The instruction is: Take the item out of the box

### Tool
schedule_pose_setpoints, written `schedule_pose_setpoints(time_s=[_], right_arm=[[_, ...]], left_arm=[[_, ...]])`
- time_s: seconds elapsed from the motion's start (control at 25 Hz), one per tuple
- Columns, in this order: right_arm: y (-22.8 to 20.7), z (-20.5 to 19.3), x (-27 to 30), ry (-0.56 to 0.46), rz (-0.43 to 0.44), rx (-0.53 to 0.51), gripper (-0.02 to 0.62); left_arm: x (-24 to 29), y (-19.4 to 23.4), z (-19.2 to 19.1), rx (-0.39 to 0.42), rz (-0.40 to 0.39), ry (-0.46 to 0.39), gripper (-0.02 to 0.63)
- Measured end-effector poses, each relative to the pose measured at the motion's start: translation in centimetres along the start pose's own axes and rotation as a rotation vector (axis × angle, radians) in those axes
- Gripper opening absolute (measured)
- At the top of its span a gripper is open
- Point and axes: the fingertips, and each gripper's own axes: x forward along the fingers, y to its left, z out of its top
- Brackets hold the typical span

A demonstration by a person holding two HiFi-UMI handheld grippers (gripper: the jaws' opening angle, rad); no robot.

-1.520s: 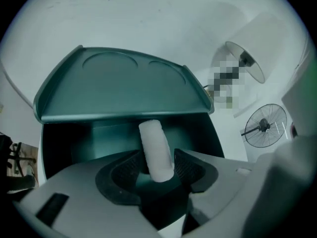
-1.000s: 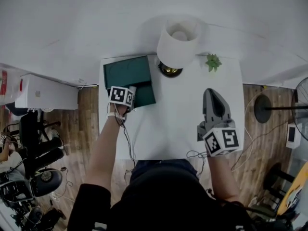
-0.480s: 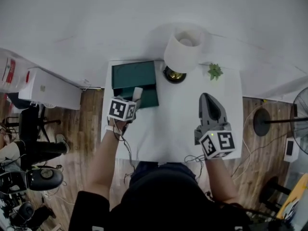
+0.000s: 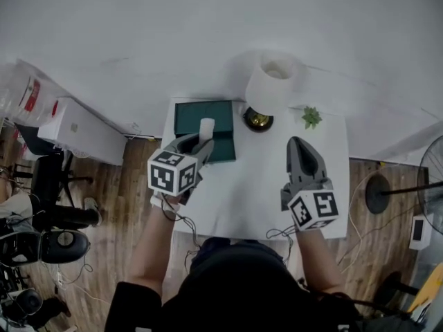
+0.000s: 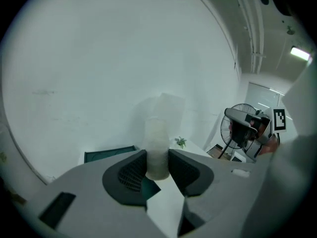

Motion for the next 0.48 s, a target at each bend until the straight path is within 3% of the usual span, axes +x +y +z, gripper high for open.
schedule_pose_setpoints(time_s=[0.32,0.48], right_arm=[[1.0,4.1,-0.3,-0.058,0.014,-0.022,0.005],[1.0,5.9,-0.6,-0.094,0.012,-0.033,0.005]], left_arm=[[-6.0,-3.1,7.9,0.138,0.074,-0.239,0.133],[-8.4,-4.2,10.5,0.154,0.094,-0.356,0.133]])
